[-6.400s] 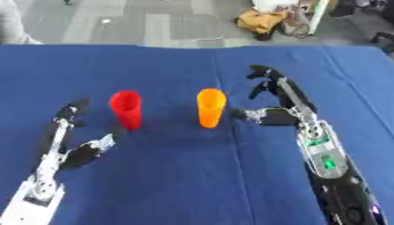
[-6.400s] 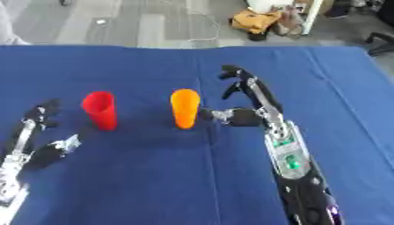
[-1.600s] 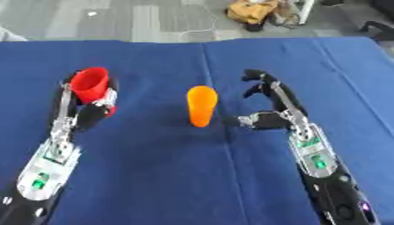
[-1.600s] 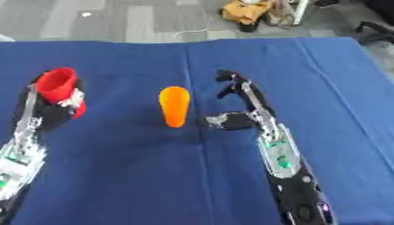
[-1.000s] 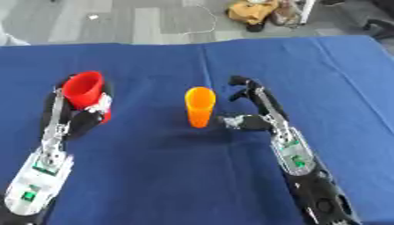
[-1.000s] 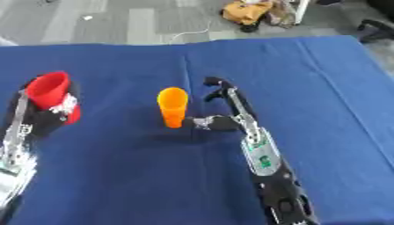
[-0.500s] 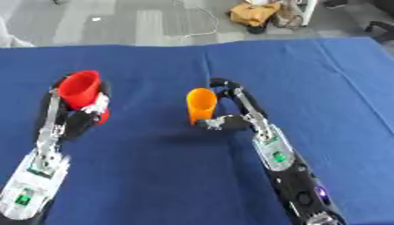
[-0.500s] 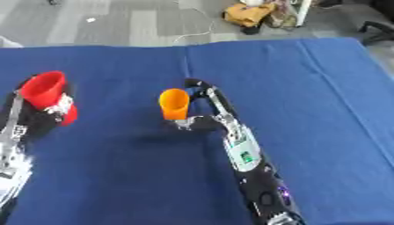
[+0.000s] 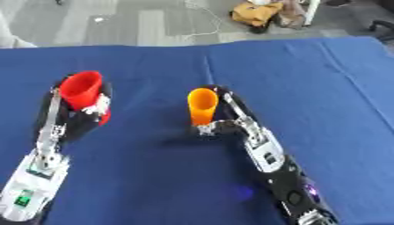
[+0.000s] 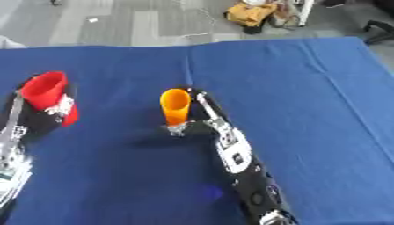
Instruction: Pour the contents of one cup into another cup.
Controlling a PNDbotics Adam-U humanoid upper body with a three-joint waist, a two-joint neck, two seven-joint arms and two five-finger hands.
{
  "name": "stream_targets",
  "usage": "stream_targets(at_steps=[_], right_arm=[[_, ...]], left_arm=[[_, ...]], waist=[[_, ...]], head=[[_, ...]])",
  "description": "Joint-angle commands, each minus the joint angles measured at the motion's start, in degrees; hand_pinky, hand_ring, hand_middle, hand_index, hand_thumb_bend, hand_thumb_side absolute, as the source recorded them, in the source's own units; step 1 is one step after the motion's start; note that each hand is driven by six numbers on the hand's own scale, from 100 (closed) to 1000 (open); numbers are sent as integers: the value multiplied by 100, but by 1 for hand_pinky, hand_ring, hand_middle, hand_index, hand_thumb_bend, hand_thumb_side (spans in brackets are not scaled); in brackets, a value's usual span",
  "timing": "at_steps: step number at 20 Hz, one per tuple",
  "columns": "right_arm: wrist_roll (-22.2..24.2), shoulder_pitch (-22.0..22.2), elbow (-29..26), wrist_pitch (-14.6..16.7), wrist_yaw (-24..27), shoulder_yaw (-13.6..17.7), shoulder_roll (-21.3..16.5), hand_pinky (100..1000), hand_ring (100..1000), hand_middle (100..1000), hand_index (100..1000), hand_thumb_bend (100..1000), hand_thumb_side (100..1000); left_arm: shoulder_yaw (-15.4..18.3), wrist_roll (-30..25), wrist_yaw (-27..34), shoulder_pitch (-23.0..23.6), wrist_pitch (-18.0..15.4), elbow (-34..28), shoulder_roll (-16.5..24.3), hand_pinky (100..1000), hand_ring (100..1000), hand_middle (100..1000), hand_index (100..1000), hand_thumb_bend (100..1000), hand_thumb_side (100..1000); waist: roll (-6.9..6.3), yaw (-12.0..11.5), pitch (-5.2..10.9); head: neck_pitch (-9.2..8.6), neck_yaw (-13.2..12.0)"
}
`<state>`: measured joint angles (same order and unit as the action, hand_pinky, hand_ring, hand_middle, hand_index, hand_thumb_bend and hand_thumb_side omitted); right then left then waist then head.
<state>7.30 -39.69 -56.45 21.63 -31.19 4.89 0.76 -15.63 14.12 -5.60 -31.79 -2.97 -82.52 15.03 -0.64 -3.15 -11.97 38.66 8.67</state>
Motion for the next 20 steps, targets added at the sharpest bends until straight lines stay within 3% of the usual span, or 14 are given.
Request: stream_targets(at_steps=[1,9,20], right_arm=[[45,-132,-48,15,-47,17,12,861,646,783,870,1000,464],[-44,-128,-70,-3,-133,7,101,796,552,677,778,1000,380],[-630,-96,-89,-122,-136,17,140,654,334,441,536,793,199]], left_arm=[[15,-26,28,-65,1,-130,15,100,336,317,715,100,437],[9,-36,13,-58,8,-106,11,100,338,318,715,100,435],[0,-38,3,-36,10,-101,13,100,338,317,714,100,432]], waist=[[-13,-11,123],[-8,-26,121],[5,-29,119]], head=[[-26,8],[-20,12],[-7,-1]])
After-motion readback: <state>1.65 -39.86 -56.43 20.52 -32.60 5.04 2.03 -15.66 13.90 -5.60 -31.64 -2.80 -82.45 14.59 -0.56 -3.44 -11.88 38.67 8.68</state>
